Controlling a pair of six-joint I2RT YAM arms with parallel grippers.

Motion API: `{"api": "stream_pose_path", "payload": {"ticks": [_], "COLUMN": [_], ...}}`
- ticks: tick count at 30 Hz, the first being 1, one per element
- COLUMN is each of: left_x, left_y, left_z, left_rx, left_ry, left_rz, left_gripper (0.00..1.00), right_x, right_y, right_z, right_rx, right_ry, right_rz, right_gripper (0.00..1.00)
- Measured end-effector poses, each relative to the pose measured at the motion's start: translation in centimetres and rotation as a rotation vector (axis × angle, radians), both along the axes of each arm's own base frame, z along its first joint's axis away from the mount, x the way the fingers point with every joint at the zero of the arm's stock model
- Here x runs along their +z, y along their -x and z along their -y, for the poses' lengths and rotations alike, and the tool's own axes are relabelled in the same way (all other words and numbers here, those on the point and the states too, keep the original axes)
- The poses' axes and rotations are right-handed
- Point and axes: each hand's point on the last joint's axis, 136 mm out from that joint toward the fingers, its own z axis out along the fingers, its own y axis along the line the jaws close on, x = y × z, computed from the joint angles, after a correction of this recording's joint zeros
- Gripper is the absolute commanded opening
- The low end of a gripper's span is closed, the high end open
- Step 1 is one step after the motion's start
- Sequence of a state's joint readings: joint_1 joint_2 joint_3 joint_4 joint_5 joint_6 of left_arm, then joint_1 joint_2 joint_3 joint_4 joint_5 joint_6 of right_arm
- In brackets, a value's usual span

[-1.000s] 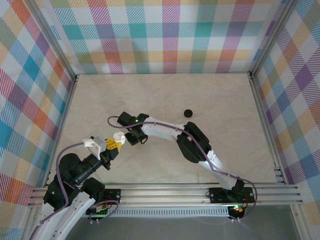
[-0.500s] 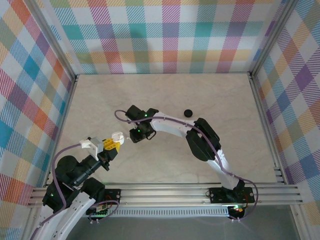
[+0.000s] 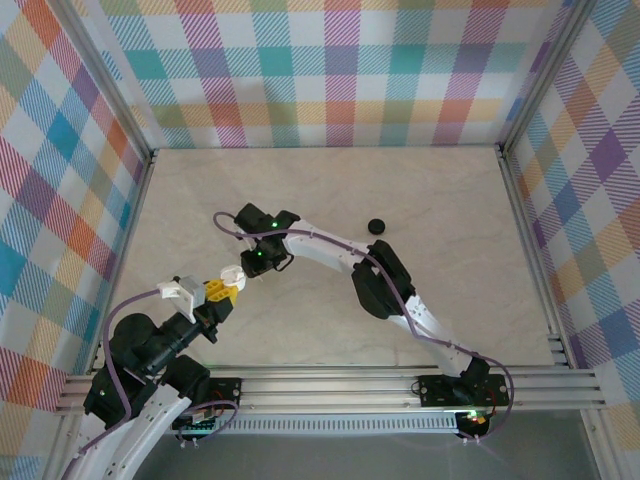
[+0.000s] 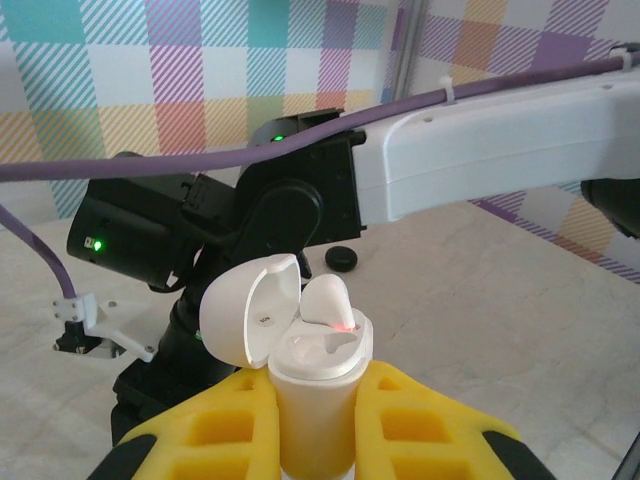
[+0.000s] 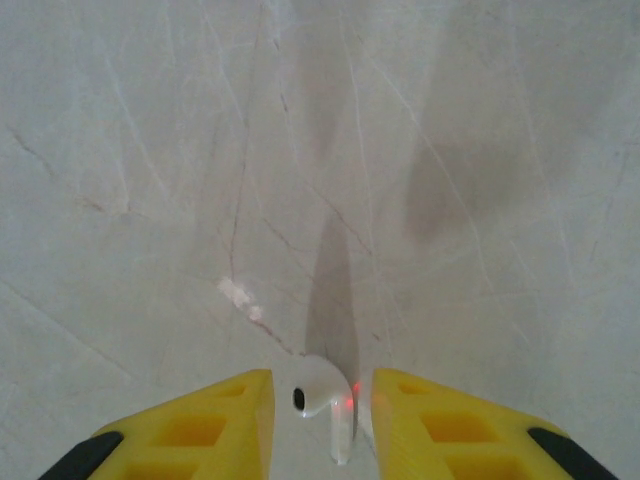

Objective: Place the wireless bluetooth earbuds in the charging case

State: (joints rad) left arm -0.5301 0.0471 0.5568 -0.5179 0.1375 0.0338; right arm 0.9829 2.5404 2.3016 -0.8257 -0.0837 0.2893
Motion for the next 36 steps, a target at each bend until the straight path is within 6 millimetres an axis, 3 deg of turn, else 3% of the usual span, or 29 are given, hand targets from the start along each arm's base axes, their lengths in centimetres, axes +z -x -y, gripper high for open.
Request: {"api": "stream_pose_path", "payload": {"ticks": [15,23,31,36], "left_x": [-0.1,-0.1,-0.6,-0.5], "left_y": [0.0,0.0,0.1,0.1], "left_z": [-0.1,-0.2,-0.2,-0.2], "left_rx": [0.008,0.007,0.007,0.006], "left_ry": [-0.01,-0.01,-0.017,-0.015], "left_rz": [0.001,0.002,-0.012,-0.011], "left_gripper": [0.0,0.0,0.0,0.0], "right_x": [-0.3,-1.4,-1.5,-1.4], "right_y": [0.4,0.0,-0.9,-1.0], "right_z": [-0.2,-0.5,1.3,4.0], "right_rx": [-0.003,-0.028,-0.102,-0.153], "right_ry": [0.031,0.059,0.136,0.21], "right_rz": [-0.002,0.008,0.053,0.072], "right_gripper": [0.32,0.22,0.13,0.09]}}
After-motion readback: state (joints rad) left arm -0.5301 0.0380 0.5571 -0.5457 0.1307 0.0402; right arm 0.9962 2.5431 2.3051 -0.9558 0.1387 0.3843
